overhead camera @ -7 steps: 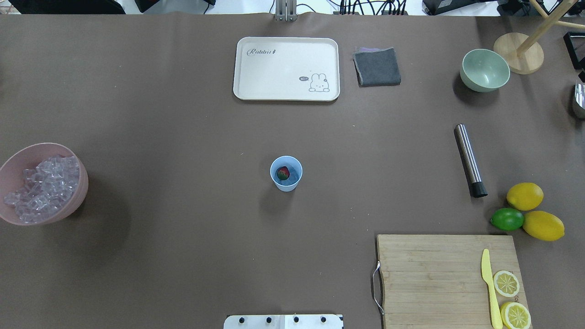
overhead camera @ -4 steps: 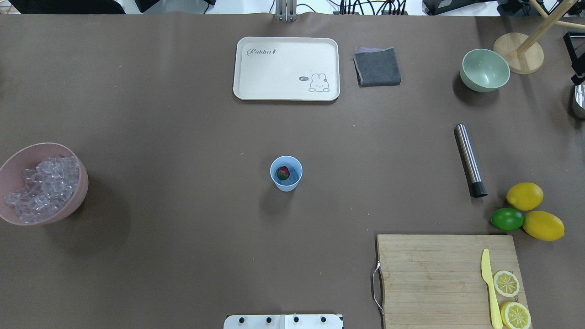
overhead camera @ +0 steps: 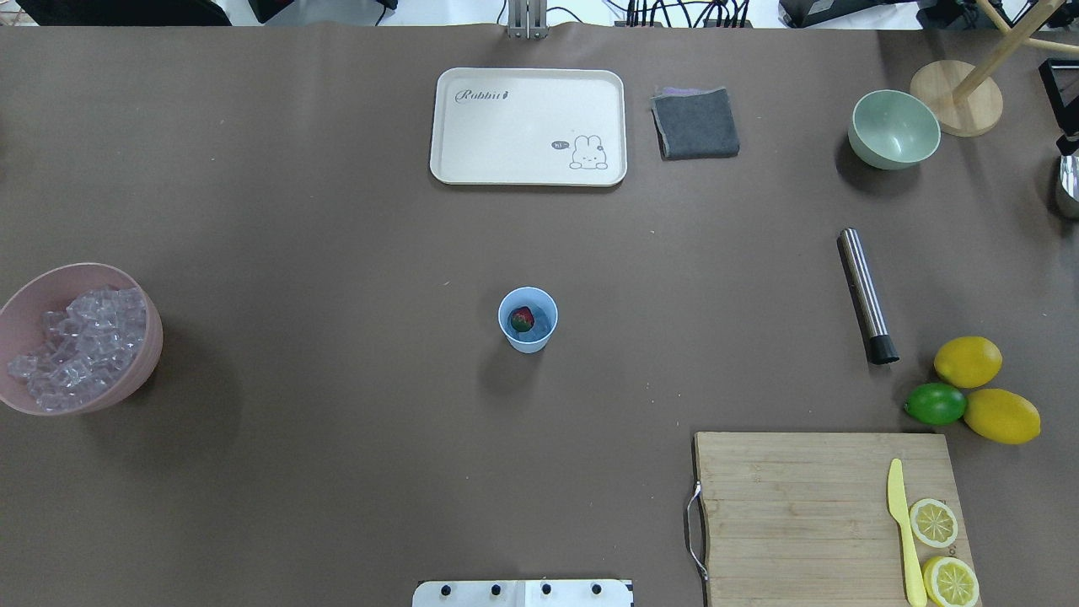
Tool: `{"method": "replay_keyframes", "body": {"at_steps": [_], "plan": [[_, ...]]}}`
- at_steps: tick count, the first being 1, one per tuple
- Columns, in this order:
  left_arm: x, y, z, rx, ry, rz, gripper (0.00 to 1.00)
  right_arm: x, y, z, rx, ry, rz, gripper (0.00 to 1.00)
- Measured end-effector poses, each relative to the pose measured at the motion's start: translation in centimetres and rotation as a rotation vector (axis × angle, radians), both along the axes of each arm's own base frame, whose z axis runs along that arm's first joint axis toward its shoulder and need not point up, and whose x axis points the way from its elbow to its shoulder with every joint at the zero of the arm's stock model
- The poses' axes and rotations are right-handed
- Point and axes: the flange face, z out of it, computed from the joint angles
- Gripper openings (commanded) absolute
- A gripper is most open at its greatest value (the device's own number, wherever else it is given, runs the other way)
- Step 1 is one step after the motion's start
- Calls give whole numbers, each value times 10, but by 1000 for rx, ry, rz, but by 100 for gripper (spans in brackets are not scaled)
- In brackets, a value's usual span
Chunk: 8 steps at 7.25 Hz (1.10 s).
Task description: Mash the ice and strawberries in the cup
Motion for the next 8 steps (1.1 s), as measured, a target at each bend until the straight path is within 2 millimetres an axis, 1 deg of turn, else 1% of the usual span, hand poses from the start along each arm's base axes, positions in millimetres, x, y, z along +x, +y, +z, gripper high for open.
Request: {"method": "replay_keyframes", "body": {"at_steps": [1, 3, 4, 6, 7, 8], "plan": [[7, 1, 6, -2, -7, 12, 98, 1, 1, 3, -10, 5, 9, 99], [39, -4, 20, -5, -11, 58, 98, 1, 1, 11, -28, 12, 14, 99], [52, -9, 31, -6, -25, 78, 98, 1, 1, 13, -32, 16, 14, 99], [62, -25, 65, 15, -57, 78, 98, 2, -1, 11, -26, 18, 14, 99], [64, -29, 70, 20, -57, 59, 98, 2, -3, 7, -18, 18, 12, 99], [67, -30, 63, 23, -52, 34, 98, 2, -5, 5, -15, 18, 12, 99]]}}
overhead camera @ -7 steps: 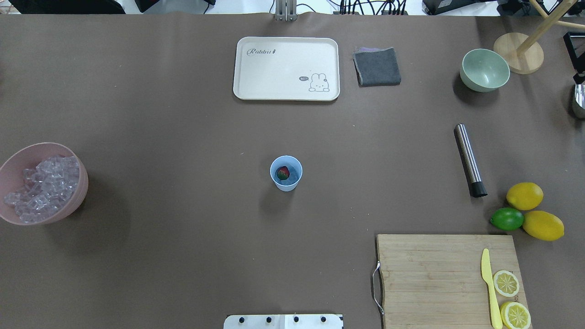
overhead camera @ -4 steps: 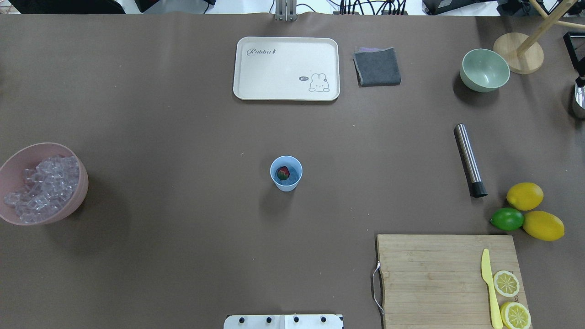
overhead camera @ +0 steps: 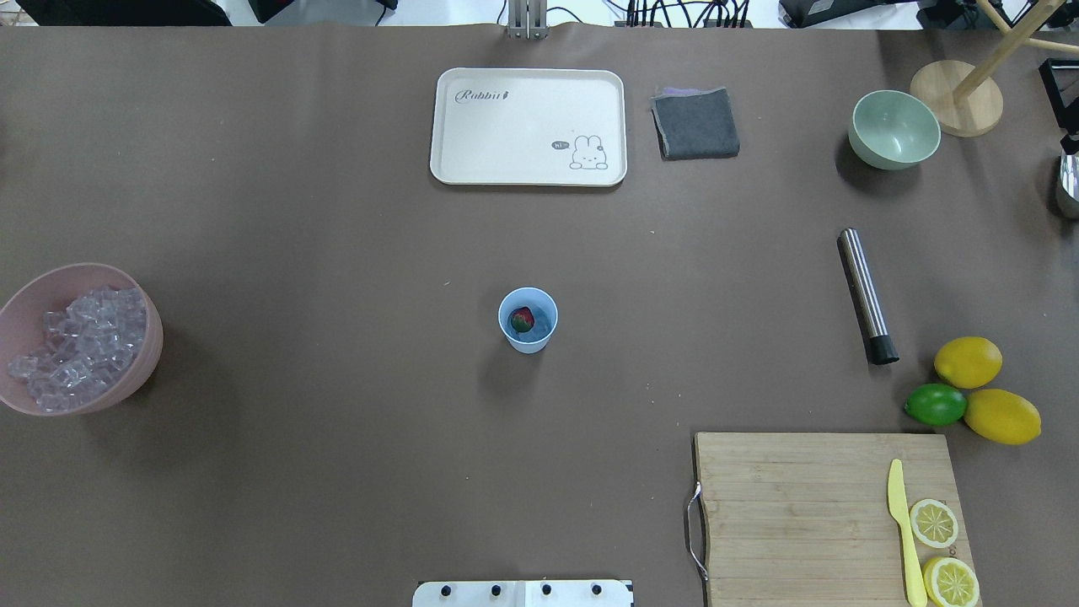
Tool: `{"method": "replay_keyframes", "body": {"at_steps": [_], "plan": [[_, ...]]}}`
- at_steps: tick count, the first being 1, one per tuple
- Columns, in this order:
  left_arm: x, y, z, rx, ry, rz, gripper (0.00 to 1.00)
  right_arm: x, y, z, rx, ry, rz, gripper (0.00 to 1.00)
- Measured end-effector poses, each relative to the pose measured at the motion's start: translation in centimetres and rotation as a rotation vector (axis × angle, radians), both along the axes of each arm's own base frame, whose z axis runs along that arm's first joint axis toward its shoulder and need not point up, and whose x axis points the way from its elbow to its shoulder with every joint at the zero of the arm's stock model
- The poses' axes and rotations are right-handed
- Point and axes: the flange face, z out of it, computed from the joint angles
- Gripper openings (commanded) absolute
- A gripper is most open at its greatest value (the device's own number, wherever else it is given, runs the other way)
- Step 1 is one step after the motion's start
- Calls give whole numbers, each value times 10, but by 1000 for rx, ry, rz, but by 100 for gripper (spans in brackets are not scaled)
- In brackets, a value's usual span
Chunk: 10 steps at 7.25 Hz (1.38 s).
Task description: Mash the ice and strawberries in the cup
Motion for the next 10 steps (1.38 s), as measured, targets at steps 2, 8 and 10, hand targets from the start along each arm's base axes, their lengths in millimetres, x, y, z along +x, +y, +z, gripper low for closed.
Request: {"method": "replay_keyframes", "body": {"at_steps": [2, 8, 10], "plan": [[3, 1, -23, 27, 4, -21, 98, 2, -1, -1, -2, 0, 3, 99], [6, 44, -59, 52, 4, -19, 98, 6, -2, 8, -10, 60, 6, 99], [7, 45, -62, 60, 8, -17, 98, 8, 1, 13, -7, 93, 1, 99]]}}
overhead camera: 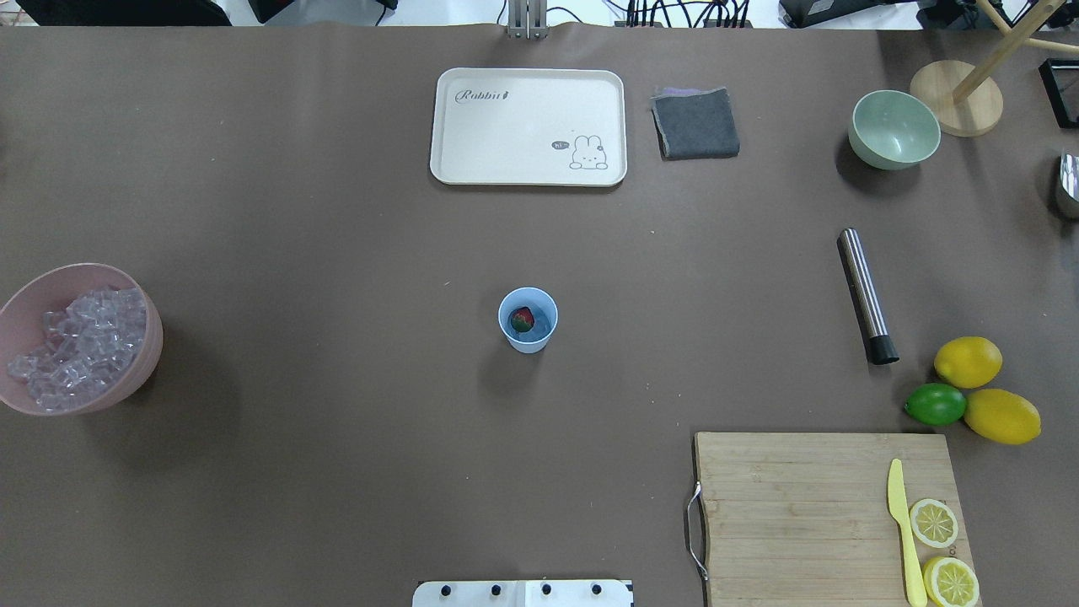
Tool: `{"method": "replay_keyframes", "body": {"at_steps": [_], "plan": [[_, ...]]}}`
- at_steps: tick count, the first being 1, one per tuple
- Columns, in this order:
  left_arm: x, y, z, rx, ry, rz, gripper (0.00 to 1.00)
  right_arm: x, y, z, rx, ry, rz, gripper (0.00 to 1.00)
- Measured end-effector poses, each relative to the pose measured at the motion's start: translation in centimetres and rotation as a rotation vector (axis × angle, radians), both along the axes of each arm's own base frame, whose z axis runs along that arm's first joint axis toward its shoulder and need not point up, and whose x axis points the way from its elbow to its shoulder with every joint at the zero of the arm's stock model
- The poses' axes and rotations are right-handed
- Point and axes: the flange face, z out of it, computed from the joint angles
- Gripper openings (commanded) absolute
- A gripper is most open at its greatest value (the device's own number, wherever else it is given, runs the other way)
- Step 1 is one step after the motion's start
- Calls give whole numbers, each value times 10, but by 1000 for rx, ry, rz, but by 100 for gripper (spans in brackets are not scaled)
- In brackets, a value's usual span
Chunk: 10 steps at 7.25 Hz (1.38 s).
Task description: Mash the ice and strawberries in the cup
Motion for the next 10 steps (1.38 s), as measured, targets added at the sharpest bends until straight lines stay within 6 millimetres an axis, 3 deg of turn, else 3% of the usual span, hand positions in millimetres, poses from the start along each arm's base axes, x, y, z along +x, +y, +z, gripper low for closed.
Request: {"method": "replay_keyframes", "body": {"at_steps": [6, 10], "plan": [[0, 1, 7, -16, 1, 3, 98, -7, 0, 7, -6, -10, -9, 99], [4, 1, 20, -40, 43, 15, 98, -15, 0, -4, -4, -75, -15, 99]]}}
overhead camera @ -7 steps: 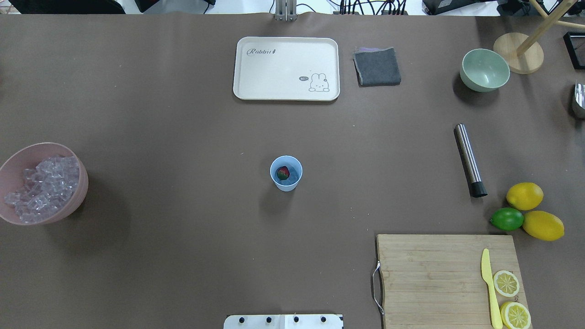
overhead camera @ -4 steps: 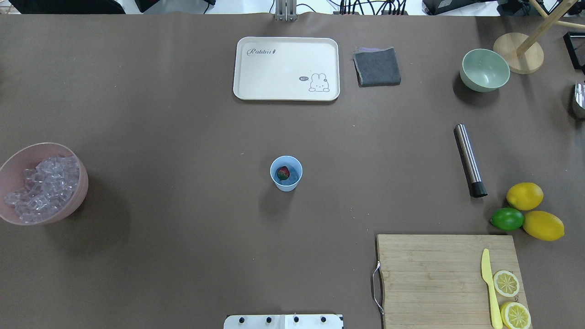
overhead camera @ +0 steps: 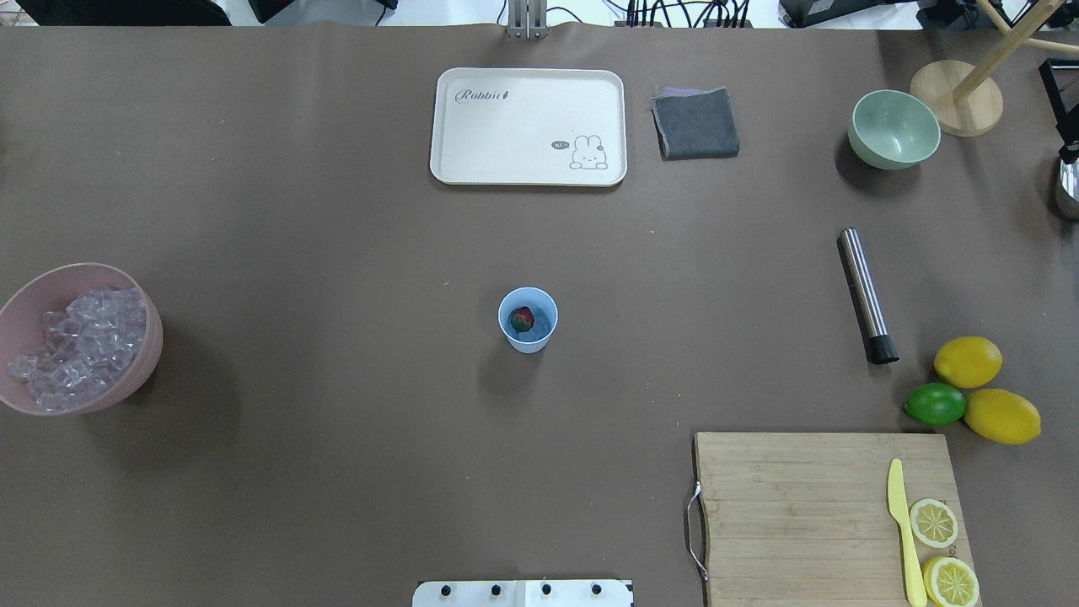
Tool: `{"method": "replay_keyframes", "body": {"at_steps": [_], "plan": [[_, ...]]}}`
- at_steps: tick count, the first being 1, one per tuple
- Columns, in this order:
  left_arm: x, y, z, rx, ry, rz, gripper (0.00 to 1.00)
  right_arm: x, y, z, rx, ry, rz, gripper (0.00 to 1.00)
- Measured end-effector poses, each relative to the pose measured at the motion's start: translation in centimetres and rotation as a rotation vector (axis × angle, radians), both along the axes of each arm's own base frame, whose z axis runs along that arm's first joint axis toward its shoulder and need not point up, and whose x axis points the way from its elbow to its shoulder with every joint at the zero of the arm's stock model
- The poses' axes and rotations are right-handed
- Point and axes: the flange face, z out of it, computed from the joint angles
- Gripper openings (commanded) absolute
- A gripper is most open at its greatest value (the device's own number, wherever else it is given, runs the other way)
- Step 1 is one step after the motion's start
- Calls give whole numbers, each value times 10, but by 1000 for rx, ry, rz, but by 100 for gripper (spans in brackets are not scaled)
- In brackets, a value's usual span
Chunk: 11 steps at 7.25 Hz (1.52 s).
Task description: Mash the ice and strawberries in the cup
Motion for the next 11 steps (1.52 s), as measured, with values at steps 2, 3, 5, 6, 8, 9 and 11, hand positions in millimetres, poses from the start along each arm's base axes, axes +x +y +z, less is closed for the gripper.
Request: {"method": "replay_keyframes", "body": {"at_steps": [2, 3, 5, 6, 8, 9, 11], "plan": [[5, -4, 21, -25, 30, 10, 98, -2, -4, -5, 25, -9, 0, 99], [7, -6, 29, -24, 34, 11, 98, -3, -5, -2, 33, -11, -1, 99], [10, -10, 35, -22, 34, 18, 98, -1, -1, 10, 25, -9, -5, 99], [11, -12, 35, -21, 33, 19, 98, 1, 5, 21, 9, -16, -10, 99], [11, -17, 29, -11, 31, 20, 98, 4, 19, 45, -25, -43, -24, 99], [11, -19, 26, -5, 30, 20, 98, 8, 25, 64, -30, -50, -26, 99], [12, -21, 24, 8, 28, 21, 98, 19, 31, 107, -26, -60, -18, 99]]}}
